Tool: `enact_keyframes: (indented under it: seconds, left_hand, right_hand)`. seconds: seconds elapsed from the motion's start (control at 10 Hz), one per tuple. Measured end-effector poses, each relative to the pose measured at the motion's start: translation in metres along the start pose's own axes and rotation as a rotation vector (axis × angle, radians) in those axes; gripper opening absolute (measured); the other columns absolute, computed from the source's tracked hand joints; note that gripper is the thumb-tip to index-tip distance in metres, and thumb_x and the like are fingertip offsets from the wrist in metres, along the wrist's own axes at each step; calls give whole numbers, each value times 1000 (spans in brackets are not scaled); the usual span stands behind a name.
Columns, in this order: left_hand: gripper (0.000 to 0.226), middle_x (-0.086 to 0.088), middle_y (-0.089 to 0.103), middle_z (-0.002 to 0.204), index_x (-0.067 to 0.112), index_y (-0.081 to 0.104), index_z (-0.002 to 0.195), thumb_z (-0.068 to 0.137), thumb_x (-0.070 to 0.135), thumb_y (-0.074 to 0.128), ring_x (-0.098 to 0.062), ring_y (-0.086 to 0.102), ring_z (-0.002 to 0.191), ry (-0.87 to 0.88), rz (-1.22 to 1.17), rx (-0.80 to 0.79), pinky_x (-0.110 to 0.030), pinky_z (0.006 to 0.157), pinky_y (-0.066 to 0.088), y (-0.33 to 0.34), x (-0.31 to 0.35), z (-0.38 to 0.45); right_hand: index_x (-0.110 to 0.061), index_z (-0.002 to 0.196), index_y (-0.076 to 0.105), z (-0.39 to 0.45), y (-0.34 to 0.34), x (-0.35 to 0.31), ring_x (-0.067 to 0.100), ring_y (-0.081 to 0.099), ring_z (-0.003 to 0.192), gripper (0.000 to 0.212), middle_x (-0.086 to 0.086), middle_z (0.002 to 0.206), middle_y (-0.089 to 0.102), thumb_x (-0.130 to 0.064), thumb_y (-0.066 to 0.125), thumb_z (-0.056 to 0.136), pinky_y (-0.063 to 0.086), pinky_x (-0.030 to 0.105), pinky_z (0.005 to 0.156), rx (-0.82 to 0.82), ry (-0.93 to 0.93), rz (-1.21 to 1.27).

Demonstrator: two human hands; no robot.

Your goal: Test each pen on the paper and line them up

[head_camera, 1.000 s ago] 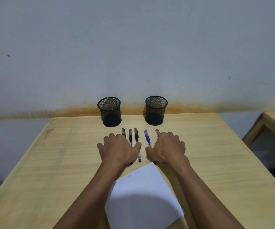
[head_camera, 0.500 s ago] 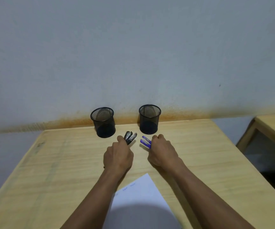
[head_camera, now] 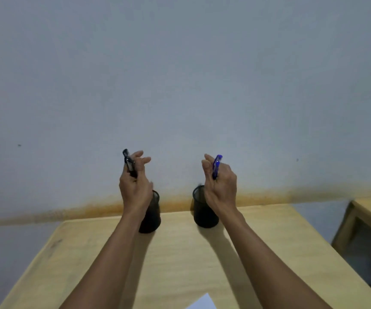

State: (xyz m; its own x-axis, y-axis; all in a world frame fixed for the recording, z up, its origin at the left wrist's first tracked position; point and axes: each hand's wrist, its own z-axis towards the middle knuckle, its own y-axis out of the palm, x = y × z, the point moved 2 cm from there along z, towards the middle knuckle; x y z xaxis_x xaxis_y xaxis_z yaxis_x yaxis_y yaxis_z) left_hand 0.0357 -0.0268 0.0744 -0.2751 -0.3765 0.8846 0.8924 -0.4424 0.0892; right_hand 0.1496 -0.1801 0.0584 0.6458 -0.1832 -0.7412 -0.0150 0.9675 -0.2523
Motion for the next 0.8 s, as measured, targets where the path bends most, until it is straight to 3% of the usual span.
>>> enact_keyframes:
  seconds: [0.1, 0.2, 0.3, 0.4, 0.6, 0.8]
  left_hand:
    - [34, 8, 68, 112, 38, 59, 116, 100, 55, 33, 11, 61, 96, -25, 122, -11, -23, 88, 54, -4, -40, 4]
    - [42, 9, 59, 123, 56, 55, 115, 91, 74, 25, -20, 50, 126, -67, 365, 3, -55, 111, 33, -10, -79, 4]
    - [34, 11, 38, 142, 49, 57, 124, 98, 56, 36, -22, 22, 136, -149, 489, -23, -49, 114, 14, -9, -89, -9]
    - [48, 8, 31, 153, 36, 58, 130, 92, 62, 43, -24, 18, 141, -205, 510, -15, -53, 112, 17, -12, -101, -17]
    - [73, 6, 34, 155, 41, 43, 143, 79, 52, 75, -16, 29, 144, -159, 333, 4, -47, 116, 28, -16, -107, -20]
    - [104, 11, 25, 160, 44, 28, 149, 61, 73, 75, -12, 21, 148, -131, 345, -15, -49, 118, 26, -24, -90, -19]
  right_hand:
    - [-13, 109, 73, -7, 18, 35, 23, 62, 113, 83, 2, 118, 73, -77, 22, 94, 44, 45, 104, -56, 51, -115]
    - [-32, 128, 67, -23, 27, 66, 22, 45, 134, 79, -3, 135, 61, -82, 19, 89, 28, 30, 104, -98, 164, -187]
    - [-36, 136, 60, -34, 31, 75, 23, 32, 142, 66, -3, 150, 47, -73, 30, 90, 26, 35, 110, -68, 240, -200]
    - [-29, 148, 48, -41, 35, 74, 15, 24, 150, 77, -9, 159, 40, -74, 27, 89, 19, 38, 119, -75, 194, -210]
    - [-28, 158, 27, -46, 34, 67, 16, 26, 149, 97, -4, 160, 35, -67, 69, 79, 30, 49, 120, -42, 263, -50]
    - [-26, 161, 14, -41, 24, 52, 14, 16, 154, 124, -6, 167, 20, -81, 68, 63, 25, 47, 124, -49, 258, -43]
